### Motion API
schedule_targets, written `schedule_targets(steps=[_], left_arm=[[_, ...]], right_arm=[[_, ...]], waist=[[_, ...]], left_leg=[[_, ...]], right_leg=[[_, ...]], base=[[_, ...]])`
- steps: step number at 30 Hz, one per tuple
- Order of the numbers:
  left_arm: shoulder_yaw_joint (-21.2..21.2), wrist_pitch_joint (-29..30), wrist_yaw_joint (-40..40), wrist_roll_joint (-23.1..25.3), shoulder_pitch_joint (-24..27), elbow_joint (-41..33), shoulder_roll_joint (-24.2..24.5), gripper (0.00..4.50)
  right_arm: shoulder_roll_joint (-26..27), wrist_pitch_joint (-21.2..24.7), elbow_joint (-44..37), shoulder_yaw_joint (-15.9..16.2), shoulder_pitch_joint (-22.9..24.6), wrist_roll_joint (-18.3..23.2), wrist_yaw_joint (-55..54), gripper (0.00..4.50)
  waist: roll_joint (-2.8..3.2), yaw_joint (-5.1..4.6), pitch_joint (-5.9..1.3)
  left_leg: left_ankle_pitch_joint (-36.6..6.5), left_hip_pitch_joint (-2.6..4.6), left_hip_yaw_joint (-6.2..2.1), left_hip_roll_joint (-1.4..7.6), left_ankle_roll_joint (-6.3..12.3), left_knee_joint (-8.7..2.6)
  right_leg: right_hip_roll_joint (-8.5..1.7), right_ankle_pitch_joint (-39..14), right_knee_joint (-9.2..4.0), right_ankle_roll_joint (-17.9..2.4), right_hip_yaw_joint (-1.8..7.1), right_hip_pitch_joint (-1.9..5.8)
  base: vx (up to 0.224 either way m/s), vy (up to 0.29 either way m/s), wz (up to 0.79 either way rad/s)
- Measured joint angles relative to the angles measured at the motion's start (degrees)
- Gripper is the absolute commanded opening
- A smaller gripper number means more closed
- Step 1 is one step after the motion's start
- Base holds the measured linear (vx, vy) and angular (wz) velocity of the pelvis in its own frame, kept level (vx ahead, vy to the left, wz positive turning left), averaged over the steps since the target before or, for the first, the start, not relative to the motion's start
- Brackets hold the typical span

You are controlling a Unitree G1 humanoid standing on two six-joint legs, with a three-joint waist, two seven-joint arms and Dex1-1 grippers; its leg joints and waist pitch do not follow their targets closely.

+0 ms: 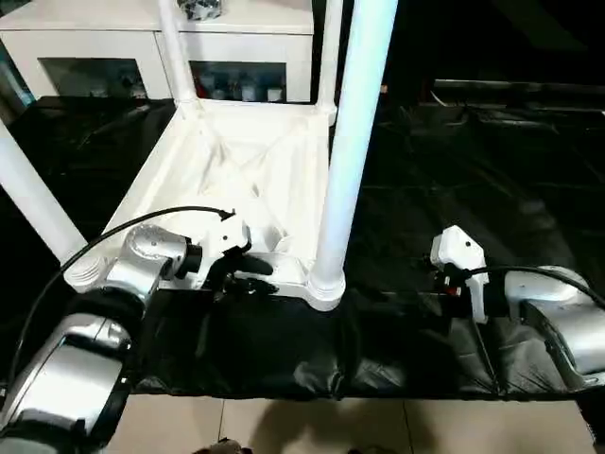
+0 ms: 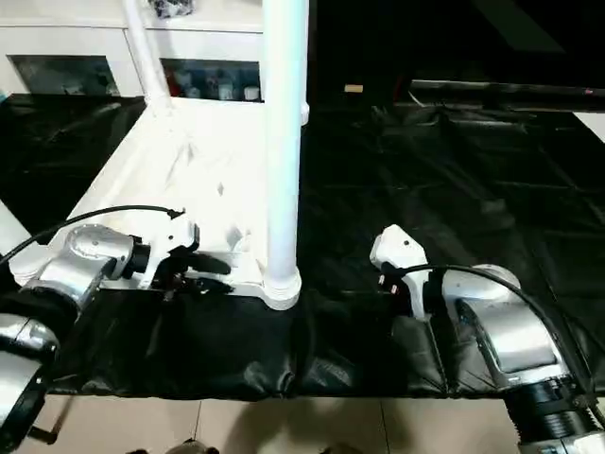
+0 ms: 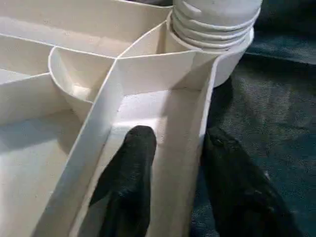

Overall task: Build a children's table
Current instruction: Rotate leg to tighten

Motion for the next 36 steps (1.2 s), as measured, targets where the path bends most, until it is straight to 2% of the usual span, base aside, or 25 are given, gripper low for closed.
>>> schedule_targets(steps=[15, 19, 22, 27, 31, 33, 36], left_arm=[[0.50, 0.44, -3.38, 1.06, -1.89, 3.53, -0.46, 0.43], [1.00, 2.26, -4.24, 1.02, -1.88, 3.16, -0.66, 0.19], [1.82, 3.90, -3.62, 0.92, -0.92, 1.16, -0.92, 0.04], [3.37, 7.42, 2.68, 0.50, 3.86, -7.40, -1.71, 0.01], [4.60, 11.22, 7.55, -0.27, 8.11, -15.36, -3.26, 0.01], [5.20, 14.27, 10.81, -0.17, 11.81, -22.22, -3.97, 0.01], [5.65, 17.20, 12.88, -0.31, 14.99, -28.51, -5.03, 0.01]], right_arm=[[-0.25, 1.01, -0.40, 1.06, -0.04, 0.54, -0.05, 4.50], [0.52, 0.99, -0.39, 1.44, -0.63, 0.59, -0.27, 4.50], [2.42, 0.83, 0.21, 1.52, -1.38, 0.58, -1.17, 4.50], [6.72, -1.37, 4.50, 1.74, -3.72, -0.36, -6.39, 4.50], [8.82, -2.83, 7.73, 2.11, -4.93, -1.94, -9.44, 4.50], [10.70, -3.95, 11.41, 2.45, -7.16, -2.88, -10.69, 4.50], [12.12, -5.72, 14.93, 3.56, -9.74, -4.44, -11.90, 4.50]], waist=[[-0.01, 0.36, 0.00], [-0.01, 0.03, 0.00], [-0.01, -0.62, 0.00], [0.06, -1.28, -0.10], [-0.05, -1.30, -0.16], [-0.20, -1.70, -0.24], [-0.70, -1.57, -0.31]], left_leg=[[0.00, 0.10, -0.02, 0.00, 0.00, 0.00], [0.00, 0.07, -0.05, 0.00, 0.00, 0.00], [-0.01, -0.01, -0.05, 0.00, 0.01, -0.04], [-0.01, 0.06, -0.01, 0.00, 0.01, -0.17], [-0.01, 0.08, 0.01, 0.00, 0.01, -0.15], [-0.01, 0.11, 0.05, -0.01, 0.01, -0.15], [-0.01, 0.08, 0.03, 0.00, 0.01, -0.17]], right_leg=[[0.00, 0.03, 0.02, -0.03, 0.00, 0.09], [0.00, 0.02, -0.02, -0.01, 0.02, 0.08], [0.01, -0.01, -0.06, 0.02, 0.05, 0.07], [0.00, -0.03, -0.06, 0.05, 0.10, 0.07], [-0.01, -0.07, -0.06, 0.11, 0.11, 0.09], [-0.05, -0.07, -0.02, 0.12, 0.16, 0.08], [-0.05, -0.12, -0.04, 0.19, 0.08, 0.07]], base=[[0.000, 0.000, 0.00], [0.000, 0.000, 0.00], [0.000, 0.000, 0.00], [0.000, 0.000, 0.00], [0.000, 0.000, 0.00], [0.000, 0.000, 0.00], [0.000, 0.000, 0.00]])
